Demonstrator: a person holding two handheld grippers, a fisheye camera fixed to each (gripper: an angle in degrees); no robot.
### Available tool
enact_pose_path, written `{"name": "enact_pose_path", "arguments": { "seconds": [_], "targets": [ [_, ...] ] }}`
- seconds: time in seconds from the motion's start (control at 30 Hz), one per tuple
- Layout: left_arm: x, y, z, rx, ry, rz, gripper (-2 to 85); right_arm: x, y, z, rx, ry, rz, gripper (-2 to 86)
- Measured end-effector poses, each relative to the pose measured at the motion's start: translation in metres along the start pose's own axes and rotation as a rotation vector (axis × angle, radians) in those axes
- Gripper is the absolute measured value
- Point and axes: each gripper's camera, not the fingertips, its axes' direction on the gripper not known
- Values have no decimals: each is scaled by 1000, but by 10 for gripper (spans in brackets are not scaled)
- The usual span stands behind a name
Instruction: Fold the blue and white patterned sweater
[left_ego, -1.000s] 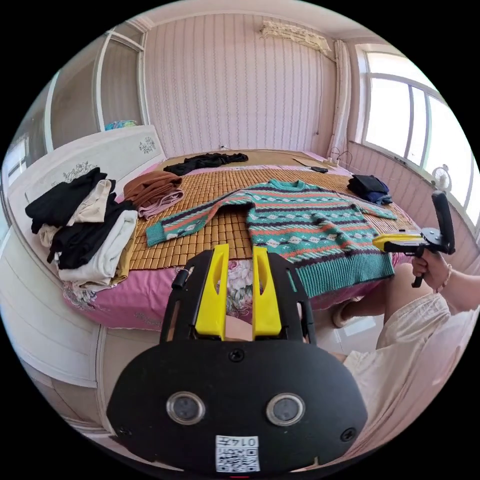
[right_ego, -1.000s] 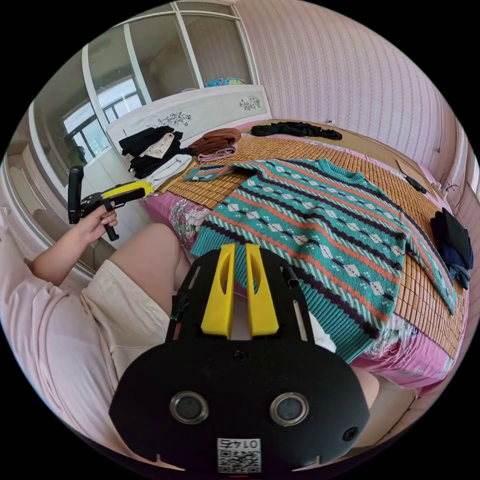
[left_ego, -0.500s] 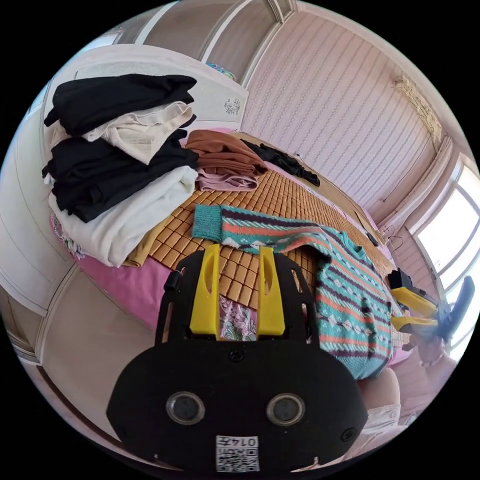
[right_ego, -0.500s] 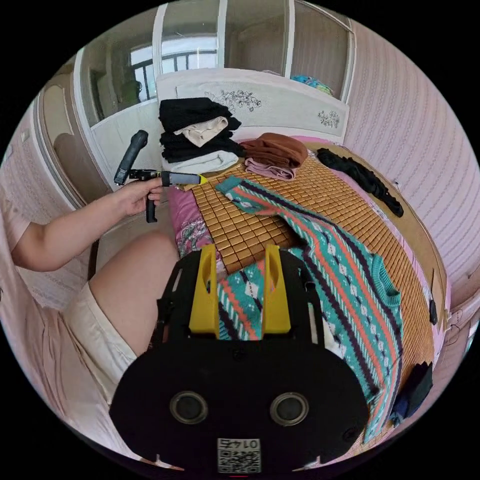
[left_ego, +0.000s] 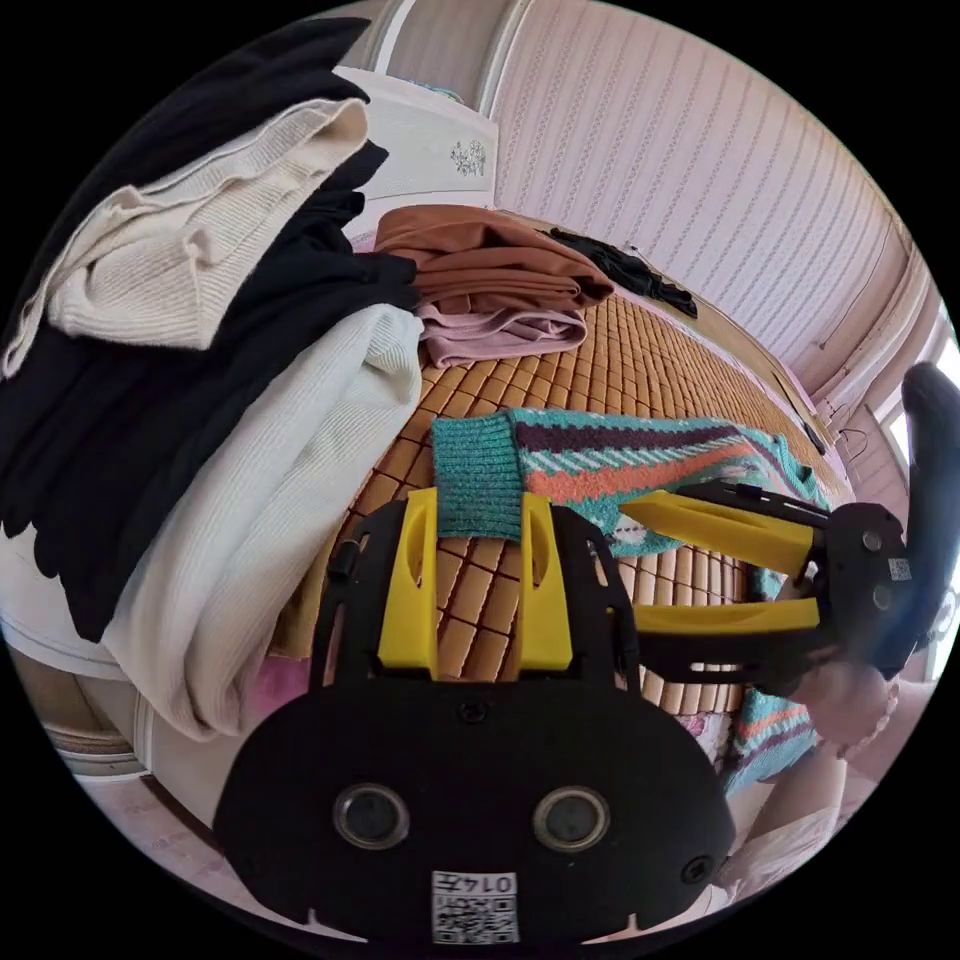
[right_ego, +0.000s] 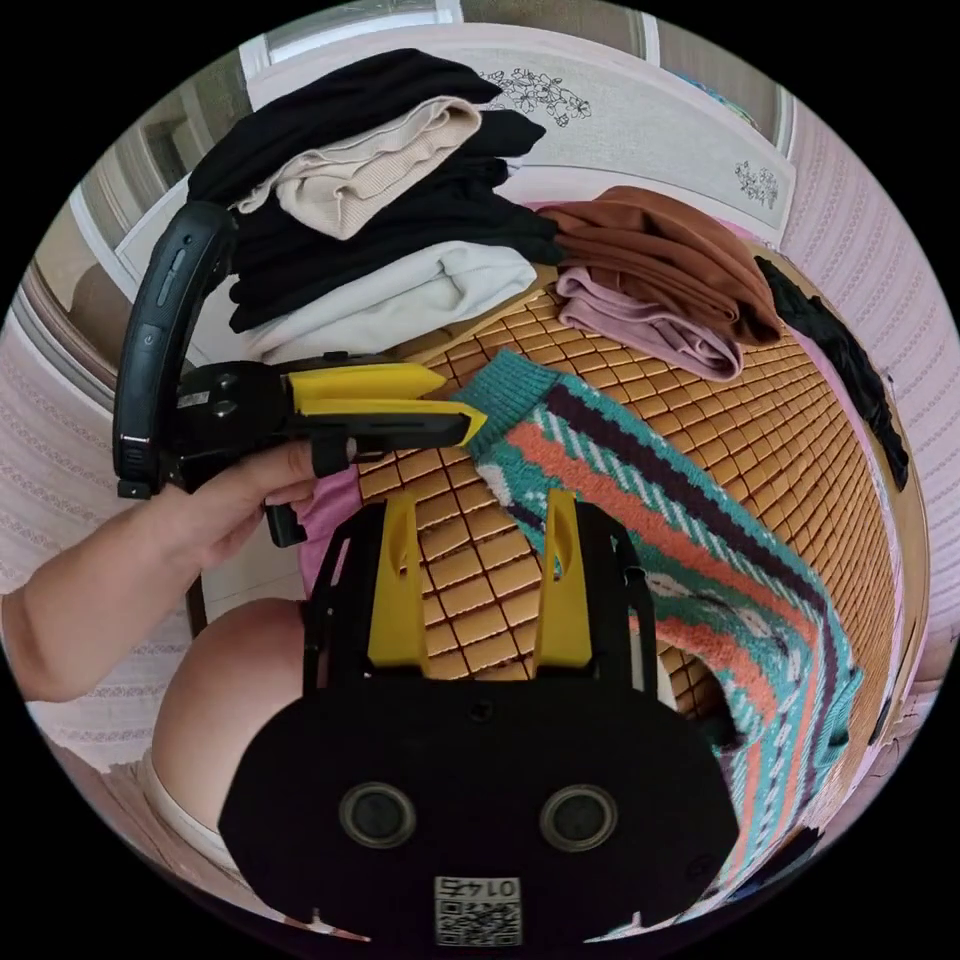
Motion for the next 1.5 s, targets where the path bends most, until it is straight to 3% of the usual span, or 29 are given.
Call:
{"name": "enact_pose_path", "arguments": {
  "seconds": [0.13, 0.2, 0.27, 0.33, 0.47, 0.7, 0.8, 0.97, 1.03, 1.2, 1.3, 1.5],
  "targets": [
    [3, 0, 12, -14, -37, 51, 117, 15, 0, 12, 43, 125, 77, 106],
    [0, -1, 8, -11, -31, 66, 67, 20, -2, 9, 39, 142, 25, 80],
    [-6, -3, 0, -23, 62, 43, 6, 28, -4, 1, 25, 111, 7, 56],
    [-10, -5, -19, 52, 144, 20, -4, 42, -3, -15, 54, 50, 33, 24],
    [10, -20, -73, 219, 121, 107, -9, 89, 7, -71, 224, -84, 201, 4],
    [83, -32, -173, 481, 274, 264, -10, 177, 68, -208, 655, -236, 352, -1],
    [137, -32, -212, 564, 485, 389, -10, 208, 130, -268, 846, -206, 417, -1],
    [234, -8, -231, 525, 614, 613, -9, 244, 273, -325, 998, -53, 639, 2],
    [257, 10, -214, 465, 601, 660, -7, 254, 329, -325, 948, 7, 756, 4],
    [298, 55, -120, 126, 405, 721, 29, 285, 459, -269, 384, -10, 1130, 2],
    [306, 59, -86, -26, 343, 724, 54, 282, 482, -278, 355, 88, 1135, 4],
    [317, 26, -84, -8, 195, 706, 64, 325, 476, -310, 361, 325, 1123, 53]
  ]
}}
